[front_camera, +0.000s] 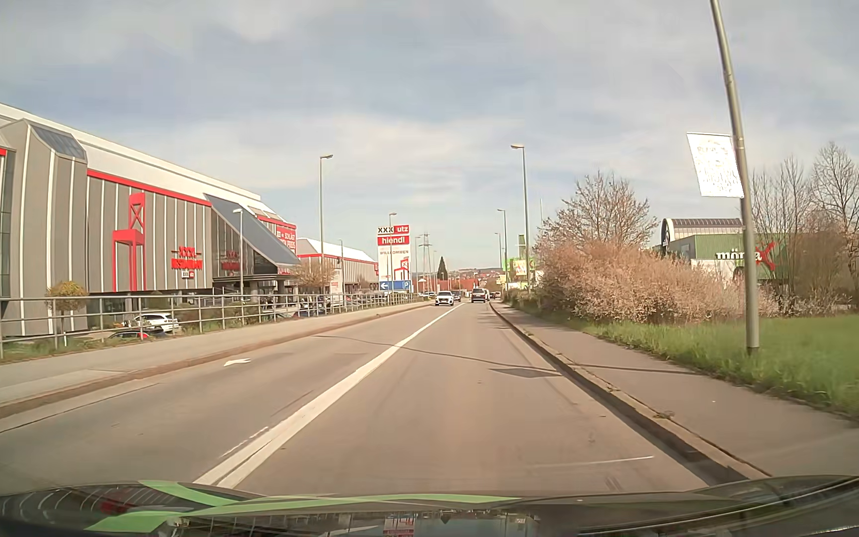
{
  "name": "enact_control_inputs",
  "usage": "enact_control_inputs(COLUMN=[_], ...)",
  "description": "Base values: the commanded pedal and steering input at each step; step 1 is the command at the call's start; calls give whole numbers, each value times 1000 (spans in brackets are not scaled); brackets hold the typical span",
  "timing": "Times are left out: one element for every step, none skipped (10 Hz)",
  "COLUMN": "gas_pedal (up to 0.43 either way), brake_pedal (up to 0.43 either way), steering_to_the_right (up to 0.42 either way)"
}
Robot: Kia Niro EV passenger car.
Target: Follow the waypoints while adhering to traffic rules and regulations
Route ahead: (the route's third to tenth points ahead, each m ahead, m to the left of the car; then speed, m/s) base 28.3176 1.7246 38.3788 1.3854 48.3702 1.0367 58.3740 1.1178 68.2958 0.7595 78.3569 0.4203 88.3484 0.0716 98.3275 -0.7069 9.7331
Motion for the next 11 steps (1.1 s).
enact_control_inputs(gas_pedal=[79,79,79,79,79,28,8,8,20,28,59], brake_pedal=[0,0,0,0,0,0,0,0,0,0,0], steering_to_the_right=[0,0,0,0,0,-2,-3,-3,-3,-3,-3])
